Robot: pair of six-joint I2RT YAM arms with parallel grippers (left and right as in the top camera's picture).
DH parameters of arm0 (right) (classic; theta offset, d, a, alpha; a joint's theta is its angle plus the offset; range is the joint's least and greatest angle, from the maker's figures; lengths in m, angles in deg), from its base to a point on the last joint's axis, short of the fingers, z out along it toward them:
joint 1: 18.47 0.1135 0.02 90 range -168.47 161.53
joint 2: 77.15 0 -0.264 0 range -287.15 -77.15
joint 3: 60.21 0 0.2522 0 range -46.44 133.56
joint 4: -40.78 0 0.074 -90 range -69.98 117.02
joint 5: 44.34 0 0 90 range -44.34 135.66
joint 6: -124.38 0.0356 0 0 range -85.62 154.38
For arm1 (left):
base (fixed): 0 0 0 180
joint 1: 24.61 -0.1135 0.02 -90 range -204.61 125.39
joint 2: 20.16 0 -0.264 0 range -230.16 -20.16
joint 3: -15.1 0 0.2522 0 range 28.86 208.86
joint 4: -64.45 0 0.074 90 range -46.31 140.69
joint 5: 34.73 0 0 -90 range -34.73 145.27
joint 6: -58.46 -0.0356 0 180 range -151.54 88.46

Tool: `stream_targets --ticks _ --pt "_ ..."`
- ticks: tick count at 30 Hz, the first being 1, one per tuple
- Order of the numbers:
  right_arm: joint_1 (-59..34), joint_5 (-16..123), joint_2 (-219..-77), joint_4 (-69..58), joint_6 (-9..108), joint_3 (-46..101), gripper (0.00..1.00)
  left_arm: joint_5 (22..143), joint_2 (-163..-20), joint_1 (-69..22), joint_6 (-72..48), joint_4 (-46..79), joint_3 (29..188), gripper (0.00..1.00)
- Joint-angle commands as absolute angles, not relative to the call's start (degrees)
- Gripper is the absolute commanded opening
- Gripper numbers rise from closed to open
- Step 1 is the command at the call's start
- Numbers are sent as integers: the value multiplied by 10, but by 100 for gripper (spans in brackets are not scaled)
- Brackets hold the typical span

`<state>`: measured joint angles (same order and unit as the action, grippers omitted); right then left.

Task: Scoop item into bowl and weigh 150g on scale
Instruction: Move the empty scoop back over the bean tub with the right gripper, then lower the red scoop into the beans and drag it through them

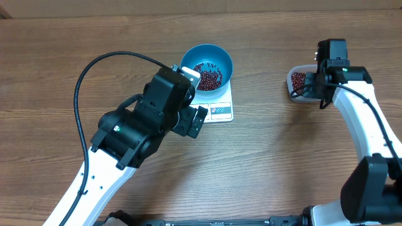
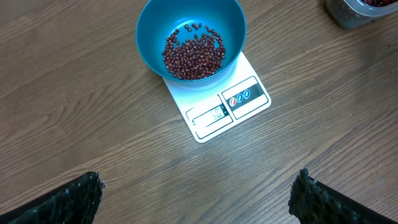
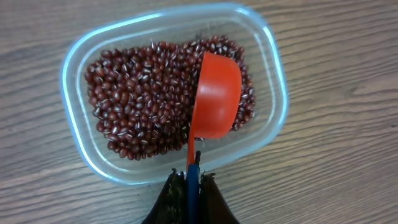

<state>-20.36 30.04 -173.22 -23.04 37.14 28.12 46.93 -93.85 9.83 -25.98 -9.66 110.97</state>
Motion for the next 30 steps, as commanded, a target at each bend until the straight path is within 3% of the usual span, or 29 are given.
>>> stream_targets --ticks 1,13,21,30 --pt "-204 318 -1756 -226 354 278 4 474 -941 94 -269 -95 1112 100" --pt "-205 489 -1769 -217 236 279 3 474 -941 94 -269 -95 1112 100" --pt "-205 495 -1769 -209 235 279 4 474 -941 94 -269 -95 1112 100" --pt "-242 623 -1769 -183 235 279 4 474 -941 94 -269 -95 1112 100"
